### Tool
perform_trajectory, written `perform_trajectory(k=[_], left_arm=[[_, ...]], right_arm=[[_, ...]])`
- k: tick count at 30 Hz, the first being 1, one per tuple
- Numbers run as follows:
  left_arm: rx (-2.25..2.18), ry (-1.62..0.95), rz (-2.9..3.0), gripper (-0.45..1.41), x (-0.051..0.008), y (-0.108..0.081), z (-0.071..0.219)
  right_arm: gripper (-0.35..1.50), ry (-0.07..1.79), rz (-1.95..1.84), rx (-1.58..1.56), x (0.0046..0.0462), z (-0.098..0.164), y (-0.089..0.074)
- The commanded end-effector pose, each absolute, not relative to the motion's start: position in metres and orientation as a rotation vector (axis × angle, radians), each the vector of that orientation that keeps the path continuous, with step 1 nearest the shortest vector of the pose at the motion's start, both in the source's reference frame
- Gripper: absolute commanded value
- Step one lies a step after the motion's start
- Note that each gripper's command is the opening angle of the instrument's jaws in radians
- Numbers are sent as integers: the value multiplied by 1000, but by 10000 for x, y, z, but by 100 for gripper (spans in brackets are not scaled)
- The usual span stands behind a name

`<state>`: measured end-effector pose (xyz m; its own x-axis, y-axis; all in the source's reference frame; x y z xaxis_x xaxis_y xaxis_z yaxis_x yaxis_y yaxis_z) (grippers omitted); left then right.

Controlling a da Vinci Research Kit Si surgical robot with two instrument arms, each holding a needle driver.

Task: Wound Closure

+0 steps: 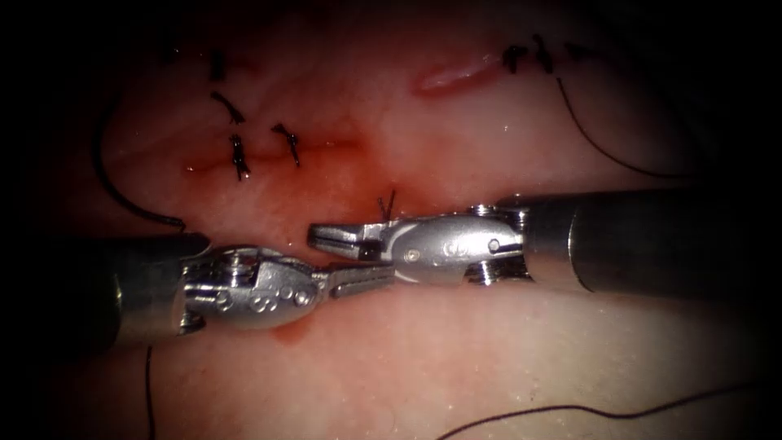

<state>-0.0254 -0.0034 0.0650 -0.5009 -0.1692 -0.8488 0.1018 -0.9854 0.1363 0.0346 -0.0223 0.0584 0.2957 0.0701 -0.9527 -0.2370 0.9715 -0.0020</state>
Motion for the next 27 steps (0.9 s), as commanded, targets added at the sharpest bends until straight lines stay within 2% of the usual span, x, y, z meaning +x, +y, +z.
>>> perform_trajectory(k=[1, 9, 13, 20, 27], left_arm=[[1485, -95, -2584, -45, -255, -32, 650], [1457, -160, -2636, -45, -171, -34, 609], [1476, -128, -2683, -45, -119, -38, 603], [1461, -78, -2835, -45, -54, -40, 616], [1447, -55, -2919, -45, -21, -48, 637]], right_arm=[[148, 1239, 231, -154, 349, 581, -215], [148, 1201, 307, -163, 262, 543, -191], [148, 1195, 351, -174, 233, 530, -177], [148, 1174, 363, -191, 233, 535, -178], [148, 1169, 354, -201, 238, 544, -184]])
